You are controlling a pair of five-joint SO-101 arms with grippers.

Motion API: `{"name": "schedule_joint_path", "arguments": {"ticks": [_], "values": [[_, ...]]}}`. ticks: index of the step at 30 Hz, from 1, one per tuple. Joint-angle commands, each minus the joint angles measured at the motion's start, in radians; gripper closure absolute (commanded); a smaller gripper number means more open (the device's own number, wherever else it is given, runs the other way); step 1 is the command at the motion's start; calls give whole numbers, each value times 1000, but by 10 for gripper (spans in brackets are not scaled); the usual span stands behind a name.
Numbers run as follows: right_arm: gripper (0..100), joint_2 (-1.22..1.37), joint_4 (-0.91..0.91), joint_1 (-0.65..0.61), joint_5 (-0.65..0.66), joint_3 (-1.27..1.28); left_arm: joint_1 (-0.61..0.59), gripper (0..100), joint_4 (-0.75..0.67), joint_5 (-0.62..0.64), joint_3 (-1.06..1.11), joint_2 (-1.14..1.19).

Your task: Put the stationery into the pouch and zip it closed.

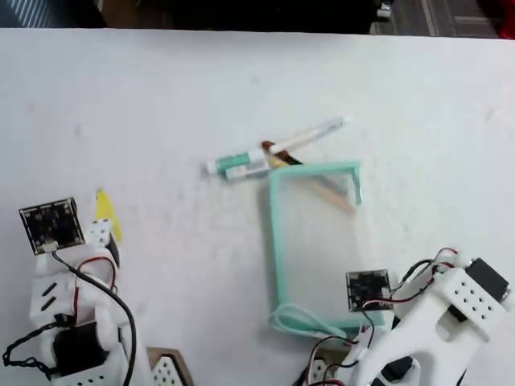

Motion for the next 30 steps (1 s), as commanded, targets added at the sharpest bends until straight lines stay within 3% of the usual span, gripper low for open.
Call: {"name": "schedule_joint_path", "arguments": {"ticks": [1, 6, 12, 20, 26, 30], "values": [[982, -12, -1, 21, 46, 11, 13, 828, -25, 6, 2, -10], [981, -12, -30, -85, 5, 9, 15, 828, -26, 9, 2, -10], [981, -10, -211, -366, -407, 107, 15, 828, -26, 9, 0, -10], [981, -10, -259, -565, -445, 167, 15, 828, -26, 9, 0, -10], [981, -4, -536, -665, -787, 170, 15, 828, -26, 8, -3, -10], [981, -10, -552, -803, -888, 167, 15, 828, -26, 8, -3, -10]]}}
